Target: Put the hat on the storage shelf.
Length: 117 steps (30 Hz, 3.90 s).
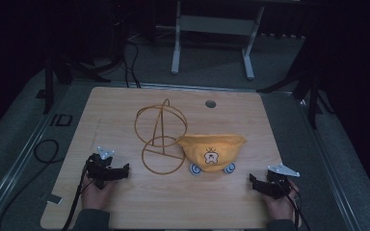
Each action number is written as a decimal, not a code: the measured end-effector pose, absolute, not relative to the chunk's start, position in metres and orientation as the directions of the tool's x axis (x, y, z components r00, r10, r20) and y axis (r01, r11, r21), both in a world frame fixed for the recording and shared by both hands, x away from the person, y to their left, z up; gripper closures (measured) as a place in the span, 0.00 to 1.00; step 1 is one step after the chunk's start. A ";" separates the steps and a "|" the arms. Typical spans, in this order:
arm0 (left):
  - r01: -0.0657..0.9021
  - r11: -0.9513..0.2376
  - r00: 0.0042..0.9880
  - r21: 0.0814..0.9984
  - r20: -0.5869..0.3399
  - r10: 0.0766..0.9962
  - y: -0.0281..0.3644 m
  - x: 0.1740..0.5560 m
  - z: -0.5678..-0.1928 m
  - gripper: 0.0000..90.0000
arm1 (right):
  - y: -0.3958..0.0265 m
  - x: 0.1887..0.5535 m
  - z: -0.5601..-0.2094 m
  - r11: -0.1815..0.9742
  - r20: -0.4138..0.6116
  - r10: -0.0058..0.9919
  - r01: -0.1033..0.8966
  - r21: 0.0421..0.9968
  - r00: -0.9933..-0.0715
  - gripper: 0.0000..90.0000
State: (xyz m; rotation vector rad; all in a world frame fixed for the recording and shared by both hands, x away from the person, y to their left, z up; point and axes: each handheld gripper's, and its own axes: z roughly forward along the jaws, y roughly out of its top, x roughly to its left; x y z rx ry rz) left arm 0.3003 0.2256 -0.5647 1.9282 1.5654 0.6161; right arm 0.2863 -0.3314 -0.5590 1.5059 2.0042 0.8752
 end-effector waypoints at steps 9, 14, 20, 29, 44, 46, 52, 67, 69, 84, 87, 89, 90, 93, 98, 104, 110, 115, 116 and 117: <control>0.713 -0.148 0.207 0.685 -0.004 0.978 0.226 0.300 -0.565 0.01 | -0.329 0.287 -0.559 0.205 -0.002 0.955 0.657 0.726 -0.297 0.17; 0.713 -0.148 0.207 0.685 -0.004 0.978 0.226 0.300 -0.565 0.01 | -0.327 0.289 -0.556 0.230 -0.001 0.946 0.668 0.708 -0.324 0.24; 0.713 -0.148 0.207 0.685 -0.004 0.978 0.226 0.300 -0.565 0.01 | -0.319 0.285 -0.550 0.304 -0.025 0.913 0.639 0.707 -0.407 0.34; 0.713 -0.148 0.207 0.685 -0.004 0.978 0.226 0.300 -0.565 0.01 | -0.303 0.285 -0.536 0.377 -0.041 0.866 0.597 0.709 -0.498 0.36; 0.713 -0.148 0.207 0.685 -0.004 0.978 0.226 0.301 -0.565 0.01 | -0.265 0.296 -0.538 0.458 -0.059 0.808 0.563 0.688 -0.586 0.37; 0.713 -0.149 0.208 0.685 -0.004 0.978 0.226 0.301 -0.565 0.01 | -0.261 0.300 -0.541 0.460 -0.060 0.809 0.568 0.683 -0.584 0.37; 0.713 -0.149 0.208 0.685 -0.003 0.978 0.226 0.301 -0.565 0.01 | -0.245 0.305 -0.545 0.511 -0.114 0.790 0.546 0.664 -0.602 0.37; 0.713 -0.148 0.207 0.685 -0.005 0.978 0.225 0.301 -0.565 0.01 | -0.238 0.312 -0.546 0.487 -0.081 0.803 0.570 0.662 -0.591 0.54; 0.713 -0.148 0.207 0.685 -0.004 0.978 0.225 0.301 -0.565 0.01 | -0.238 0.311 -0.546 0.487 -0.080 0.802 0.570 0.662 -0.592 0.59; 0.713 -0.147 0.207 0.686 -0.005 0.978 0.225 0.301 -0.565 0.01 | -0.243 0.308 -0.529 0.472 -0.084 0.799 0.534 0.701 -0.596 0.66; 0.713 -0.147 0.207 0.686 -0.005 0.978 0.226 0.301 -0.565 0.01 | -0.243 0.309 -0.521 0.472 -0.086 0.794 0.522 0.711 -0.602 0.67; 0.712 -0.148 0.208 0.686 -0.004 0.978 0.226 0.301 -0.565 0.01 | -0.244 0.310 -0.516 0.467 -0.084 0.793 0.513 0.720 -0.604 0.67; 0.712 -0.148 0.208 0.686 -0.006 0.978 0.226 0.301 -0.565 0.01 | -0.244 0.310 -0.516 0.467 -0.084 0.793 0.513 0.720 -0.604 0.67; 0.713 -0.147 0.207 0.686 -0.005 0.978 0.226 0.301 -0.565 0.01 | -0.244 0.312 -0.505 0.465 -0.089 0.790 0.497 0.733 -0.607 0.68; 0.713 -0.146 0.206 0.686 -0.005 0.979 0.225 0.301 -0.565 0.01 | -0.244 0.316 -0.489 0.464 -0.099 0.785 0.473 0.749 -0.612 0.69; 0.713 -0.146 0.206 0.686 -0.006 0.979 0.225 0.301 -0.565 0.01 | -0.245 0.322 -0.474 0.463 -0.106 0.780 0.455 0.761 -0.616 0.69; 0.711 -0.145 0.205 0.688 -0.006 0.979 0.225 0.301 -0.565 0.01 | -0.246 0.325 -0.459 0.465 -0.127 0.778 0.428 0.775 -0.616 0.71; 0.712 -0.144 0.205 0.687 -0.007 0.979 0.225 0.301 -0.565 0.01 | -0.245 0.324 -0.447 0.474 -0.149 0.770 0.400 0.785 -0.620 0.71; 0.712 -0.144 0.205 0.688 -0.007 0.979 0.225 0.301 -0.565 0.01 | -0.245 0.324 -0.444 0.474 -0.151 0.770 0.396 0.786 -0.620 0.72; 0.712 -0.145 0.206 0.687 -0.006 0.979 0.225 0.301 -0.565 0.01 | -0.245 0.324 -0.442 0.476 -0.155 0.767 0.391 0.788 -0.622 0.72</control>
